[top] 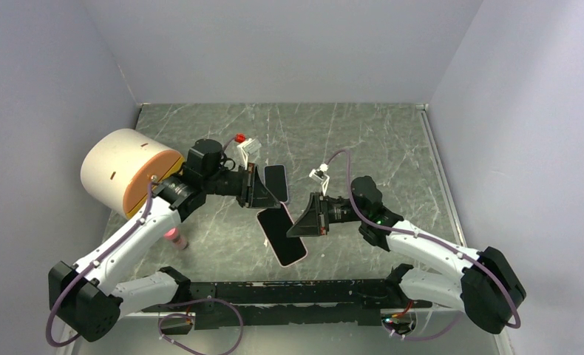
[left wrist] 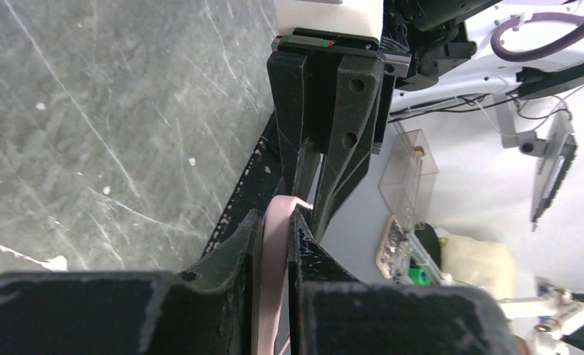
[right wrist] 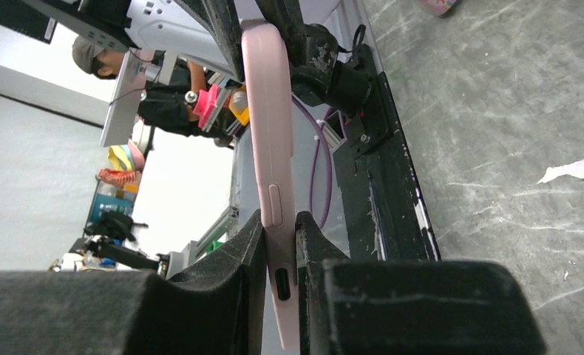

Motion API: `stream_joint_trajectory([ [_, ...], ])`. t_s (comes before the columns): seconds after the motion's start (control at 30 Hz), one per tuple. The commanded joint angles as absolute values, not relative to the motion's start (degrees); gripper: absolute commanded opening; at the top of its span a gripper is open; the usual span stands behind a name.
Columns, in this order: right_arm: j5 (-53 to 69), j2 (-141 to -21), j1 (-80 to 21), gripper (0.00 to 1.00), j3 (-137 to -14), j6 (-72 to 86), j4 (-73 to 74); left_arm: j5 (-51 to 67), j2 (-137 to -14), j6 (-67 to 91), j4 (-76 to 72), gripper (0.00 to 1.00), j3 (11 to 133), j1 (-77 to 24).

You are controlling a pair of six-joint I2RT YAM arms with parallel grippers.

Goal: Put the phone into the phone case

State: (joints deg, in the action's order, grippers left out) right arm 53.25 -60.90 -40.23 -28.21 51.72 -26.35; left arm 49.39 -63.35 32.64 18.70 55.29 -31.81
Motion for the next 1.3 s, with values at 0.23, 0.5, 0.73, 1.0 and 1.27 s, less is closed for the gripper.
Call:
stream_joint_trajectory([
  [0.23,46.8,-60.3,-40.2,0.00,-30.9,53.3,-29.5,42.8,-59.6,31.8,21.3,0.65,57.5,-32.0],
  [0.5,38.0,-53.9,-40.2,0.00,-31.9,49.2,-22.2,33.2,-57.5,39.0,25.5,0.74,58.9,-31.9],
  [0.73,34.4,-51.5,-40.1,0.00,-30.7,50.8,-24.3,30.3,-55.6,41.0,25.1,0.78,57.2,-31.9],
  [1.0,29.0,-49.0,-40.2,0.00,-26.3,55.9,-34.1,33.4,-57.3,43.4,20.8,0.74,54.8,-32.0],
  [1.27,29.3,-50.6,-40.1,0.00,-26.2,56.9,-36.9,36.1,-60.1,45.7,14.5,0.65,53.1,-31.9],
])
